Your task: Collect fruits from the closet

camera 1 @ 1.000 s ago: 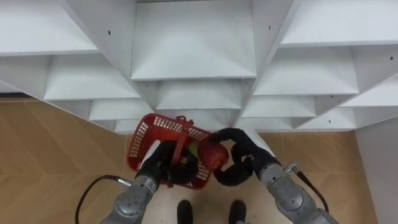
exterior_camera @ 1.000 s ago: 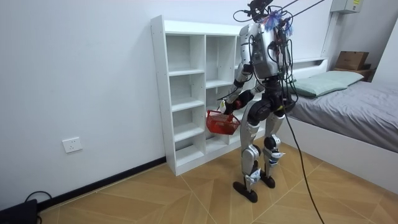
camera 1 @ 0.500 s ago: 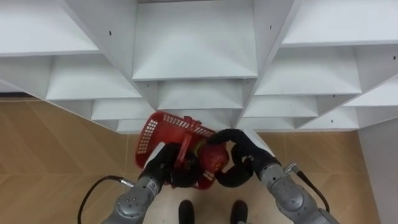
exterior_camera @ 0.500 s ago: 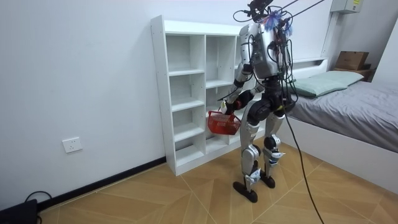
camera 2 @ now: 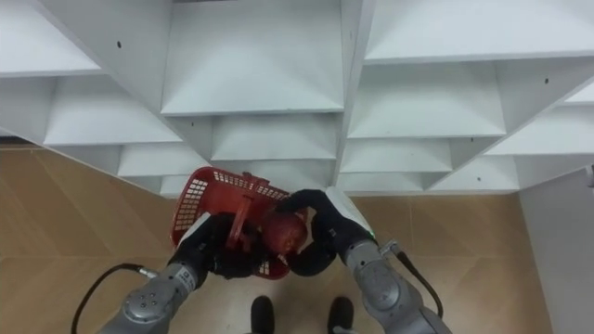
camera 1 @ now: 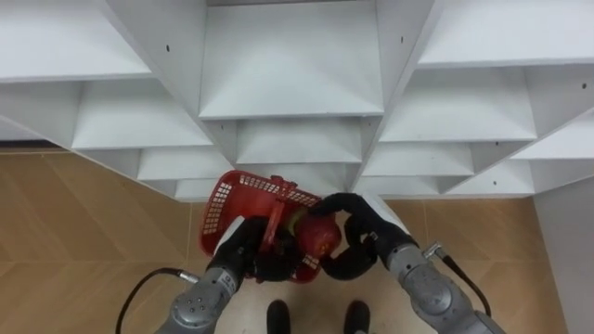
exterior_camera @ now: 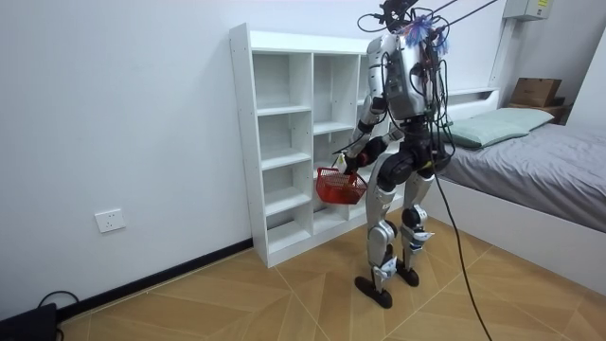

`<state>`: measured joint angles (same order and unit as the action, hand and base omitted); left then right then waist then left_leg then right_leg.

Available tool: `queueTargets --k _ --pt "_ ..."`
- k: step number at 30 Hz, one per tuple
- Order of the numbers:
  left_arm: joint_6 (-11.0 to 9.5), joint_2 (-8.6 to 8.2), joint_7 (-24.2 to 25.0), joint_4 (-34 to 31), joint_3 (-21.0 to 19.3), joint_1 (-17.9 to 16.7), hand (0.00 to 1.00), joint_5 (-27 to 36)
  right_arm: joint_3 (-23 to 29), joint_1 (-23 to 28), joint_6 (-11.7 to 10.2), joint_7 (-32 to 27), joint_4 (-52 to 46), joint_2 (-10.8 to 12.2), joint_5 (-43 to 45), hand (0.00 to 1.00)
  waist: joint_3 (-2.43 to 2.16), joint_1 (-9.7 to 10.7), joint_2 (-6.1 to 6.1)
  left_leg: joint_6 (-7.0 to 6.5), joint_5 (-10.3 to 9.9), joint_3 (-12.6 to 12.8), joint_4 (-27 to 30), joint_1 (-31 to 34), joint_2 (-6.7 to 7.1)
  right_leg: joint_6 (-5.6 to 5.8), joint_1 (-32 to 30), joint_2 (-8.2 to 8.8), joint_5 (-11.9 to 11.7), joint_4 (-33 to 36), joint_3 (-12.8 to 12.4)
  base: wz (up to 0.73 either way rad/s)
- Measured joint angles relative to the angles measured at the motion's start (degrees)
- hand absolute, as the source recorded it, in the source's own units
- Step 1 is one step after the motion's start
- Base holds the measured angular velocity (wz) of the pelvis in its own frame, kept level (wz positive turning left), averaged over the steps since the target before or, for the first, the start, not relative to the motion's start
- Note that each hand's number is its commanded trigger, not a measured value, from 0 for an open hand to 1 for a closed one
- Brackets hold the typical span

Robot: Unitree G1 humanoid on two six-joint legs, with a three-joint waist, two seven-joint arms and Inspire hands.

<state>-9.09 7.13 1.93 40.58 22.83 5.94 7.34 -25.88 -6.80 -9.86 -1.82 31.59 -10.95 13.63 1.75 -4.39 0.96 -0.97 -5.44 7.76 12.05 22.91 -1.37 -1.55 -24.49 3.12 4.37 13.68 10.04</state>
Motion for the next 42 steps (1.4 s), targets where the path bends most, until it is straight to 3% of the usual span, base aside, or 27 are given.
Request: queueTargets --k 2,3,5,7,16,24,35,42 --pt "0.0 0.01 0.0 0.0 0.1 0.0 1.00 0.0 0.0 0.0 0.0 0.0 0.1 0.0 -0.1 1.00 0.00 0.0 0.00 0.00 0.0 0.0 0.1 0.0 0.00 0.00 0.0 0.02 0.0 0.1 -0.1 0.00" --pt "0.0 0.01 0.0 0.0 0.1 0.0 1.00 0.0 0.0 0.0 0.0 -0.1 0.2 0.0 -0.1 0.83 0.00 0.0 0.00 0.00 0.0 0.0 0.1 0.0 -0.01 0.00 0.0 0.03 0.0 0.1 -0.1 0.00" --pt "0.0 0.01 0.0 0.0 0.1 0.0 1.00 0.0 -0.2 0.0 0.0 -0.2 0.3 0.0 -0.4 0.09 0.00 -0.1 0.00 0.00 0.0 0.1 0.1 0.0 -0.01 0.00 -0.1 0.03 0.0 0.2 -0.1 0.00" --pt "0.0 0.05 0.0 0.0 0.1 0.0 1.00 0.0 -0.5 0.0 0.0 -0.5 0.4 0.0 -0.7 0.00 0.00 -0.1 0.00 0.00 0.0 0.1 0.1 0.0 -0.01 -0.01 -0.1 0.03 0.0 0.3 -0.1 0.00" --pt "0.0 -0.06 0.1 -0.1 0.4 0.1 1.00 0.1 -0.5 -0.7 0.0 -0.5 2.7 0.1 -1.3 0.00 -0.01 -0.3 -0.02 0.00 0.0 0.2 0.2 0.1 -0.01 -0.06 -0.5 0.01 0.2 0.9 -0.6 0.00" --pt "-0.1 0.09 1.0 -1.5 0.4 1.1 1.00 6.9 -0.4 -1.6 0.0 -0.5 3.7 0.1 -0.8 0.00 -0.04 -0.1 -0.05 0.00 0.0 0.2 0.7 0.5 0.00 -0.07 -0.8 0.13 0.2 1.1 -0.5 0.00" --pt "-0.5 0.56 1.1 -4.2 0.4 0.9 1.00 10.0 -0.5 -1.5 0.5 0.1 3.7 0.0 0.1 0.00 -0.08 0.8 -0.10 -0.01 0.0 0.2 1.4 0.6 -0.01 -0.07 -0.7 0.20 0.2 1.4 -0.5 0.00" --pt "-0.8 0.09 4.6 -4.7 4.8 0.8 1.00 10.6 -1.7 -2.5 0.6 2.0 3.7 1.3 0.2 0.00 -0.13 1.0 -0.12 -0.01 0.0 0.2 1.5 0.5 -0.01 -0.09 -0.9 0.16 0.2 2.0 -0.9 0.00"
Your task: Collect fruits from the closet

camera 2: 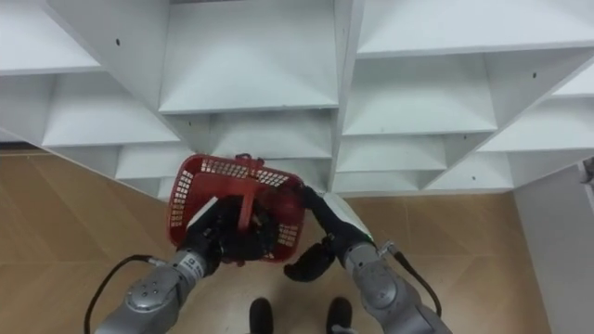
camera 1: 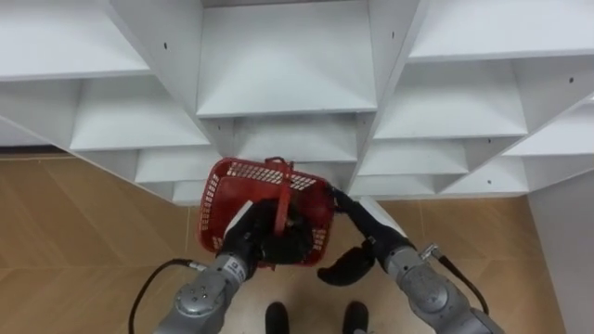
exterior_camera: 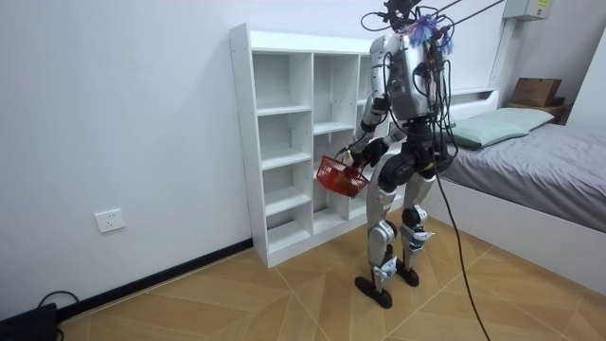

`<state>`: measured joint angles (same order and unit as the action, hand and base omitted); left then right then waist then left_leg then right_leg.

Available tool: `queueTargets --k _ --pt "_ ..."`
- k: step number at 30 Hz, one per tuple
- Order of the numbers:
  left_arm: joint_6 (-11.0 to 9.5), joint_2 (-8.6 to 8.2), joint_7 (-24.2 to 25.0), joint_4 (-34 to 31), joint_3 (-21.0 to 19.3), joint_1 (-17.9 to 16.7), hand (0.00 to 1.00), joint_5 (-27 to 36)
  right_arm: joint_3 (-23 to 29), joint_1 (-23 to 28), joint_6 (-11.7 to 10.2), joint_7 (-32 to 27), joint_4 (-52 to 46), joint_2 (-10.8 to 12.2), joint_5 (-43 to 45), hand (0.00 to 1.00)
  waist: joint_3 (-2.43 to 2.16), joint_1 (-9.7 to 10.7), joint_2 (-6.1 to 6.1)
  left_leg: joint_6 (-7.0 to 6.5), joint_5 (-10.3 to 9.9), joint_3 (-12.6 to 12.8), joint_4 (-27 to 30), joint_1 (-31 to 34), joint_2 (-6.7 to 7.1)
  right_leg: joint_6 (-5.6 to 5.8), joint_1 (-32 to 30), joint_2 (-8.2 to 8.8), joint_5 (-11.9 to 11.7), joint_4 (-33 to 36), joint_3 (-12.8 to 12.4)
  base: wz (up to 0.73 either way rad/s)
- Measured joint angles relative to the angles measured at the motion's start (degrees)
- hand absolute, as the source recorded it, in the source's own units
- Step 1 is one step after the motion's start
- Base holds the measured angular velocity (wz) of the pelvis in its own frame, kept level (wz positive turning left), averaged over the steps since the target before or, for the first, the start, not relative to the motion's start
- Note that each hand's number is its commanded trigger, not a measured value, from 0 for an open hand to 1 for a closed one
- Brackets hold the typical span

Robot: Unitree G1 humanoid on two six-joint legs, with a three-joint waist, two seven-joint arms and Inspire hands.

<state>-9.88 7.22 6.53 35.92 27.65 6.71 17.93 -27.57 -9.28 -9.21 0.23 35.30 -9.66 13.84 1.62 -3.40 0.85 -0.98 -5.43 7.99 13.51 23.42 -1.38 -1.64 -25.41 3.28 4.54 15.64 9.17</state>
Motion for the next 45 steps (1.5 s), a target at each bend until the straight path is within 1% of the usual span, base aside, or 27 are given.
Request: queueTargets --k 4,7,21,28,33,37,39,42,43,44,45 --pt "0.0 -0.04 1.7 0.0 0.3 0.0 1.00 0.0 -0.4 0.0 0.0 0.4 0.0 0.4 0.0 0.00 -0.02 0.0 -0.01 -0.01 0.0 0.0 0.2 0.0 0.00 -0.02 0.0 0.00 0.0 0.2 -0.2 0.00" --pt "0.0 0.30 2.9 0.0 0.6 0.0 1.00 0.0 -0.4 -0.1 0.0 0.6 0.0 0.4 -0.1 0.00 -0.05 0.1 -0.05 -0.02 0.0 0.1 0.2 -0.2 0.01 -0.02 0.0 -0.02 0.0 0.3 -0.4 0.00" --pt "0.1 0.18 3.1 0.0 0.7 0.0 1.00 0.0 -0.4 0.0 0.0 1.2 0.1 0.3 0.0 0.00 -0.06 0.5 -0.12 -0.04 0.0 0.2 0.2 -0.7 0.00 -0.02 0.5 -0.02 0.0 0.3 -0.4 0.00" --pt "0.1 0.23 3.0 0.0 0.5 -0.2 1.00 -0.1 -0.4 0.1 0.0 1.6 0.1 0.3 0.0 0.00 -0.04 0.3 -0.18 -0.04 0.0 0.3 0.0 -1.1 0.00 0.01 0.9 -0.02 0.0 0.2 -0.4 0.00" --pt "0.1 0.43 2.6 0.2 0.0 -0.9 1.00 -2.7 -0.4 1.1 0.0 2.1 0.1 0.4 0.0 0.00 -0.01 0.1 -0.50 -0.03 0.0 0.3 -0.1 -1.9 0.00 0.02 1.7 -0.27 0.1 0.0 -0.3 0.00" --pt "0.1 1.13 1.2 1.3 -0.3 -1.1 1.00 -5.4 -0.4 1.7 0.0 2.1 1.1 0.0 0.0 0.00 -0.01 0.2 -0.50 -0.01 0.0 -0.2 -0.1 -2.8 -0.08 0.01 3.3 -0.26 0.1 -0.8 0.0 0.07" --pt "0.0 2.34 -0.1 2.1 -0.7 -1.4 1.00 -7.6 -0.3 2.1 0.0 1.9 1.2 -1.0 0.1 0.00 -0.01 0.1 -0.50 0.01 0.0 -0.4 -0.4 -3.4 -0.14 0.00 4.0 -0.29 0.0 -1.0 0.6 0.06" --pt "0.0 3.60 -1.7 4.3 -1.2 -2.4 1.00 -10.3 -0.2 2.3 0.0 1.3 2.3 -1.5 0.2 0.00 -0.02 0.2 -0.49 0.05 0.0 -0.5 -0.9 -4.6 -0.07 0.00 5.3 -0.35 0.1 -1.4 1.1 0.04" --pt "-0.1 3.71 -1.8 4.7 -1.3 -2.5 1.00 -10.8 -0.2 2.4 0.0 1.2 2.3 -1.5 0.2 0.00 -0.02 0.2 -0.49 0.06 0.0 -0.7 -1.0 -4.8 -0.03 0.00 5.6 -0.36 0.1 -1.5 1.3 0.12" --pt "-0.1 3.60 -2.4 5.8 -1.8 -2.6 1.00 -12.2 0.1 2.9 0.0 1.1 2.4 -1.7 0.2 0.00 -0.02 0.3 -0.49 0.06 0.0 -1.2 -1.0 -5.1 0.04 0.01 6.4 -0.32 0.1 -1.9 2.0 0.21" --pt "-0.1 3.59 -3.0 6.7 -2.2 -2.6 1.00 -13.2 0.1 3.3 0.0 0.7 2.4 -1.6 0.2 0.00 -0.02 0.5 -0.54 0.06 0.0 -1.8 -1.0 -5.5 0.13 0.10 7.0 -0.30 0.2 -2.1 2.2 0.23"
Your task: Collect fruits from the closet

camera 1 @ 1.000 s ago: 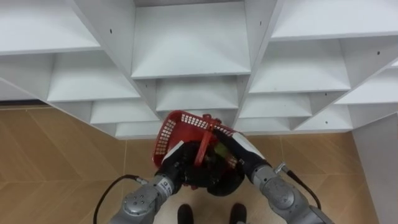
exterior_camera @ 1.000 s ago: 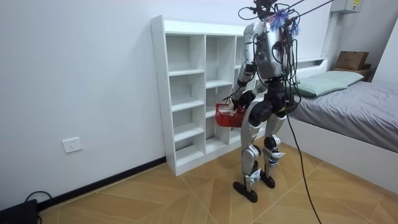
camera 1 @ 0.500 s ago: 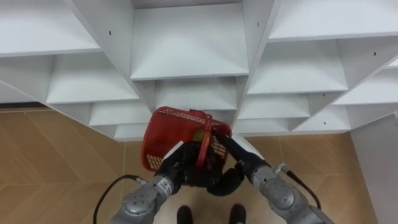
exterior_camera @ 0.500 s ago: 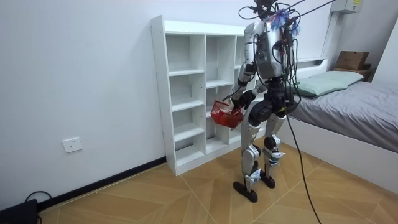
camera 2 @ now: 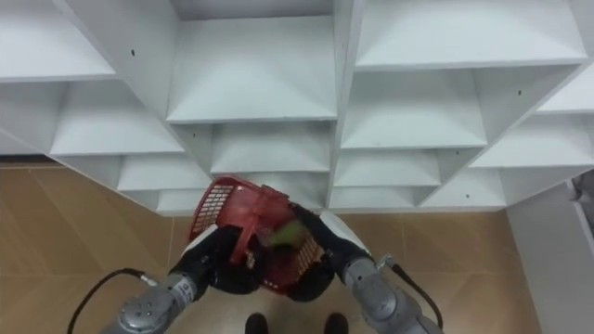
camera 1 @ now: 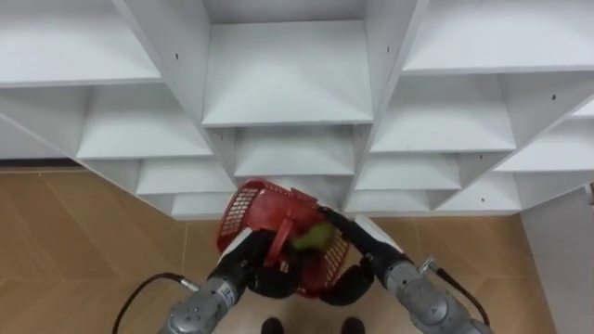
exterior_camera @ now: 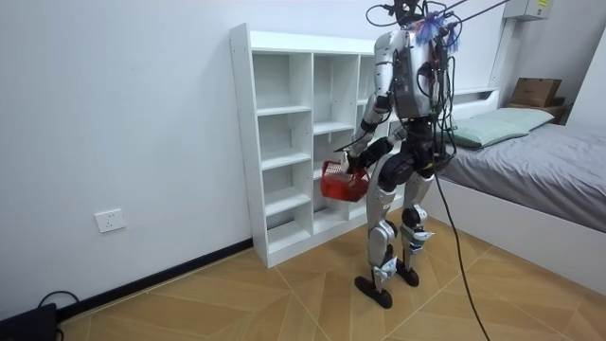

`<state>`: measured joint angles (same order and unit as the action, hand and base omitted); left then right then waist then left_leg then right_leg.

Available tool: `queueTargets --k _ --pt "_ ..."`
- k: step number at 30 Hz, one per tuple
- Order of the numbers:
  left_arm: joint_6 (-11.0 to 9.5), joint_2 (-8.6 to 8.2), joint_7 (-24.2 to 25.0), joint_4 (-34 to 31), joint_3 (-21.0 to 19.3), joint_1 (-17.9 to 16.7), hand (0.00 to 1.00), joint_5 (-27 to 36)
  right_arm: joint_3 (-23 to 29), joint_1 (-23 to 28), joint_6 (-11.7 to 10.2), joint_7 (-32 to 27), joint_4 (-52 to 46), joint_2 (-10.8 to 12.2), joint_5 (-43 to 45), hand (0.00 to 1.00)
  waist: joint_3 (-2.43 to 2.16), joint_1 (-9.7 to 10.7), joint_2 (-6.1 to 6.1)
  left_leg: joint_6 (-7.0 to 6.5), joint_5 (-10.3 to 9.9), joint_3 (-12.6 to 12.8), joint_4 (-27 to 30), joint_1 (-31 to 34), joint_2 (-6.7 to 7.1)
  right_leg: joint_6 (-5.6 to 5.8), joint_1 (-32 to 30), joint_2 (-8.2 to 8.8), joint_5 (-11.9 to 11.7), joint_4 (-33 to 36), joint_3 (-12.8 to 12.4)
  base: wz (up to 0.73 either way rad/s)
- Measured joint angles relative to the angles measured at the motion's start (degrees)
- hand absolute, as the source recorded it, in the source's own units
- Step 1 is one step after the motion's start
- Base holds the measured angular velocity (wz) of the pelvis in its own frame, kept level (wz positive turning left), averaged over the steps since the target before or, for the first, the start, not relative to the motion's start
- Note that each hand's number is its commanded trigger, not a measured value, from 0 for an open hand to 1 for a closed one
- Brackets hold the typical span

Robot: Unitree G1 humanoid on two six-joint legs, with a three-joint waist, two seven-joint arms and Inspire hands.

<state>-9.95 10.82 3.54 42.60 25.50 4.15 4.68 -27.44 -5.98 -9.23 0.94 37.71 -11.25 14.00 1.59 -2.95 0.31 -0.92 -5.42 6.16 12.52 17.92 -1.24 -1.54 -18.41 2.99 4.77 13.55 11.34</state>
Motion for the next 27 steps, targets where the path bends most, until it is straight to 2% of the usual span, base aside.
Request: queueTargets --k 5,7,10,12,16,18,20,27 --pt "0.0 0.60 -2.0 3.8 -1.0 -0.8 1.00 -0.6 0.2 1.4 -0.5 -1.4 2.7 0.0 -0.2 0.00 -0.12 0.1 -0.14 0.01 -0.1 -0.3 -1.1 -2.8 0.12 0.39 3.0 -0.09 0.3 -1.1 0.0 0.06" --pt "-0.1 0.88 -2.4 4.0 -2.9 -2.0 1.00 -0.6 0.8 3.1 -0.8 -1.8 2.1 0.1 -0.2 0.00 -0.19 -0.1 -0.19 0.09 -0.2 -0.3 -1.4 -3.6 0.17 0.44 4.0 -0.33 0.3 -1.8 -0.1 0.00" --pt "-0.1 1.43 -3.3 4.2 -5.9 -5.3 1.00 -1.0 1.8 5.8 -1.1 -1.7 1.3 -0.3 -0.2 0.00 -0.64 -0.1 -0.49 0.29 -0.4 -0.2 -2.2 -5.8 0.15 0.42 5.8 -0.49 0.6 -2.1 -0.2 -0.05" --pt "-0.1 1.70 -4.0 4.1 -7.6 -7.5 1.00 -2.5 2.6 7.2 -1.7 -2.0 -0.6 -1.6 -0.3 0.00 -0.80 -0.1 -0.59 0.42 -0.6 -0.2 -2.3 -6.9 0.07 0.38 7.1 -0.65 0.6 -2.7 -0.2 0.00" --pt "-0.1 1.76 -4.4 4.3 -9.0 -10.4 1.00 -2.1 4.4 9.6 -2.0 -3.7 0.2 -1.9 -2.0 0.00 -1.09 -0.4 -0.97 0.64 -0.8 0.1 -3.6 -10.7 0.00 0.52 10.4 -0.93 1.1 -3.5 -0.7 -0.05" --pt "-0.1 1.73 -4.7 4.8 -11.7 -12.0 1.00 -2.1 6.5 12.0 -1.9 -4.0 0.2 -2.0 -2.1 0.00 -1.51 -0.3 -1.58 0.83 -1.3 0.0 -3.9 -12.4 -0.12 0.52 12.1 -1.22 1.4 -3.9 -0.9 0.00" --pt "-0.1 1.64 -5.5 5.9 -13.2 -12.5 1.00 -2.2 8.0 13.2 -1.9 -4.2 0.2 -2.3 -2.5 0.00 -1.65 -0.3 -1.87 0.90 -1.5 0.0 -3.9 -13.3 -0.18 0.54 13.1 -1.30 1.6 -4.0 -0.9 0.00" --pt "-0.1 1.51 -7.2 12.0 -14.1 -12.7 1.00 -1.9 10.4 14.3 -2.3 -5.9 9.0 -2.5 -2.4 0.00 -1.45 0.1 -2.16 0.88 -2.6 0.0 -4.2 -16.9 -0.14 0.95 17.6 -1.48 1.8 -5.6 -0.9 0.00"
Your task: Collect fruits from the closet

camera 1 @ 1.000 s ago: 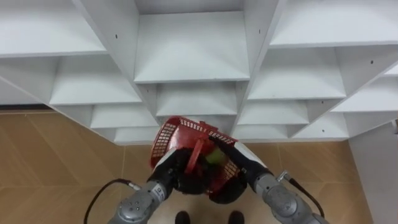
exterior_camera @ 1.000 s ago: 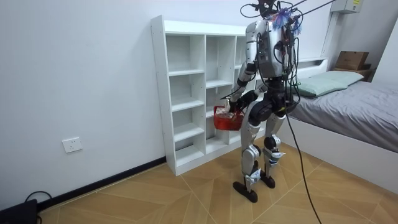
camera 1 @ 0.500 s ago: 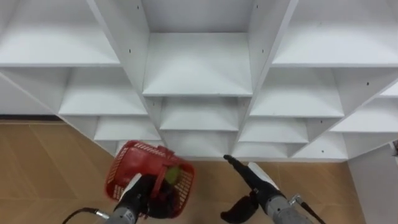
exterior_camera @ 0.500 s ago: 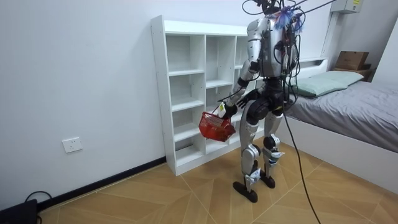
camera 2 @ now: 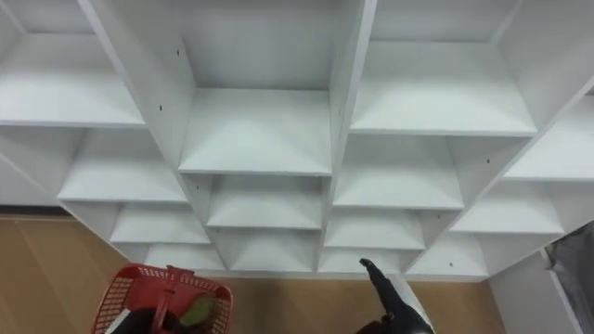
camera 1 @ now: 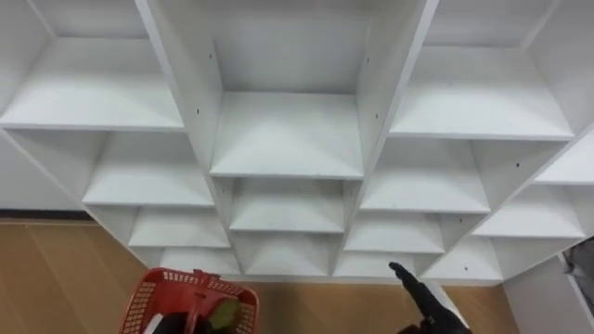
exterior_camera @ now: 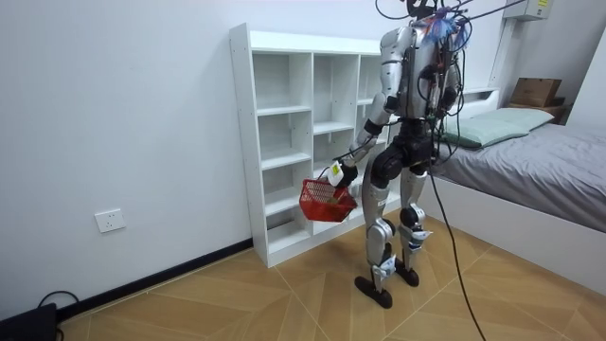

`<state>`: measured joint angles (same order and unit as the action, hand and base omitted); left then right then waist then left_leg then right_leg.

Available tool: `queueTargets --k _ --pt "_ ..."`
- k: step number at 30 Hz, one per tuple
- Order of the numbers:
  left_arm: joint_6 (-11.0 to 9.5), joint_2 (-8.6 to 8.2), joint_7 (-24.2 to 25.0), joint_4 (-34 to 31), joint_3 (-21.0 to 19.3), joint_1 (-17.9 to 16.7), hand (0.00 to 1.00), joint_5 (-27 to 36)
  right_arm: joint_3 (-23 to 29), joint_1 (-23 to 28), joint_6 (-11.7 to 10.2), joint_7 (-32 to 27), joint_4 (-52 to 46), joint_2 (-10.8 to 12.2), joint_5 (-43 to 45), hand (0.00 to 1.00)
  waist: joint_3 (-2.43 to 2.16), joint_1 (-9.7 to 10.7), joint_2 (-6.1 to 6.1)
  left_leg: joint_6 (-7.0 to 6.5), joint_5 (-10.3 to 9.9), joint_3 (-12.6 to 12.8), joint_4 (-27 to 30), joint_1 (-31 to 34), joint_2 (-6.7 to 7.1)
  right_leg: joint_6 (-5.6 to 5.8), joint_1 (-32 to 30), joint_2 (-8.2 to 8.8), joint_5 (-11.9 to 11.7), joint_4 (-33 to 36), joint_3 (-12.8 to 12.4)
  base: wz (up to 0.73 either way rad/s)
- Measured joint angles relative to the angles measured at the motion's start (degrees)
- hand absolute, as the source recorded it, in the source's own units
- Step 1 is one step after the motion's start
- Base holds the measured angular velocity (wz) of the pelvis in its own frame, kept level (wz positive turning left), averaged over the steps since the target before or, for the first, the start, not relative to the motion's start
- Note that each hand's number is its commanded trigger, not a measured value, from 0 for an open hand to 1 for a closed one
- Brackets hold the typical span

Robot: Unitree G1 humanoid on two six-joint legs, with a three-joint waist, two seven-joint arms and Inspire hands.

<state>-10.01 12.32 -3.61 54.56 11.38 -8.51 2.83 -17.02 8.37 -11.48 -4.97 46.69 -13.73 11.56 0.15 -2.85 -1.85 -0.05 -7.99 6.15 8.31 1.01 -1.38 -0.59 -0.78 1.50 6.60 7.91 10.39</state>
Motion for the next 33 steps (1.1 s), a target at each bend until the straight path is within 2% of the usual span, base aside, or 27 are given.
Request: queueTargets --k 4,6,13,16,19,20,21,22,24,25,27,29,33 --pt "0.2 0.00 -0.7 2.2 -0.2 0.0 1.00 0.4 0.5 -0.3 0.0 -0.1 3.2 0.1 0.0 0.00 0.23 0.1 -0.16 -0.01 -0.2 0.0 -0.2 -1.0 0.04 0.08 0.8 -0.03 0.1 -0.3 0.0 0.00" --pt "0.6 0.00 -0.8 3.2 -0.5 -0.1 1.00 0.4 0.5 -0.3 0.2 -0.1 4.7 0.1 -0.1 0.00 0.57 0.3 -0.16 -0.01 -0.6 0.0 -0.2 -1.6 0.04 0.24 1.8 -0.04 0.5 -0.3 0.0 0.00" --pt "1.4 -0.17 -0.6 3.9 -5.6 -0.6 1.00 0.1 4.7 -0.2 0.5 1.9 9.1 0.6 -3.6 0.00 0.44 1.0 -0.18 -0.03 -1.2 0.0 0.0 -2.0 0.12 0.38 2.0 0.03 0.9 -0.3 0.0 0.00" --pt "2.0 -0.49 -0.8 5.4 -7.2 -1.0 1.00 0.0 7.2 -0.2 1.0 2.8 13.9 0.8 -8.8 0.00 0.44 1.2 -0.08 -0.02 -1.2 -0.1 -0.1 -2.7 0.12 0.42 2.8 0.09 1.0 -0.3 0.1 0.00" --pt "2.9 -0.94 -0.9 6.0 -8.8 -1.4 1.00 -1.4 9.8 0.4 2.0 3.2 19.4 1.1 -16.2 0.00 0.15 1.4 -0.06 0.09 -1.8 -0.2 -0.5 -3.9 0.15 0.52 4.0 0.05 1.9 -0.2 0.1 0.05" --pt "3.8 -1.33 -0.9 6.1 -11.1 -2.0 1.00 -3.1 12.3 1.1 2.8 3.2 21.1 1.4 -16.7 0.00 -0.35 1.6 -0.30 0.12 -1.8 -0.3 -0.6 -4.4 0.20 0.57 4.4 0.07 2.2 -0.1 0.2 0.08" --pt "4.5 -1.50 -1.0 6.1 -13.6 -2.8 1.00 -5.1 14.7 1.8 3.9 3.1 22.8 1.6 -16.8 0.00 -0.33 2.1 -0.19 0.18 -2.0 -0.7 -0.6 -4.8 0.24 0.57 5.0 0.09 2.5 -0.1 0.6 0.13" --pt "4.9 -1.50 -1.1 6.1 -14.3 -3.0 1.00 -5.7 15.6 2.0 4.2 3.1 23.5 1.6 -16.7 0.00 -0.41 2.5 -0.29 0.20 -2.0 -1.0 -0.6 -5.0 0.29 0.58 5.3 0.13 2.6 -0.1 0.7 0.18" --pt "6.4 -1.51 -2.3 6.1 -16.0 -3.5 1.00 -7.5 16.6 2.9 6.4 3.3 27.0 1.3 -16.3 0.00 -0.42 2.9 -0.74 0.33 -2.3 -1.5 -0.5 -6.4 0.32 0.55 6.1 0.16 3.2 0.1 0.9 0.09" --pt "6.6 -1.51 -2.4 6.1 -16.0 -3.5 1.00 -7.5 16.6 3.0 7.1 3.4 27.6 1.4 -16.1 0.00 -0.31 2.9 -0.81 0.37 -2.3 -1.6 -0.5 -6.7 0.31 0.52 6.4 0.16 3.3 0.2 0.9 0.00" --pt "7.8 -1.79 -2.4 6.1 -16.0 -3.4 1.00 -7.5 16.6 3.2 10.0 4.9 29.8 1.8 -13.3 0.00 -0.26 3.3 -0.86 0.44 -2.5 -1.6 -0.5 -7.5 0.23 0.49 6.9 0.12 3.7 0.6 0.8 -0.02" --pt "8.5 -2.15 -2.1 6.4 -15.8 -3.2 1.00 -7.5 16.6 2.9 11.5 5.6 30.0 2.4 -11.2 0.00 -0.19 3.9 -0.84 0.43 -2.5 -1.4 -0.5 -7.8 0.22 0.47 7.0 0.14 3.8 0.9 0.6 -0.06" --pt "8.8 -3.33 -2.1 7.0 -15.6 -2.0 1.00 -7.0 16.6 1.3 12.9 6.4 28.6 2.6 -9.6 0.00 0.20 4.1 -0.46 0.39 -2.7 -0.6 -0.6 -8.3 0.12 0.48 6.7 0.05 3.8 1.1 -0.5 -0.13"
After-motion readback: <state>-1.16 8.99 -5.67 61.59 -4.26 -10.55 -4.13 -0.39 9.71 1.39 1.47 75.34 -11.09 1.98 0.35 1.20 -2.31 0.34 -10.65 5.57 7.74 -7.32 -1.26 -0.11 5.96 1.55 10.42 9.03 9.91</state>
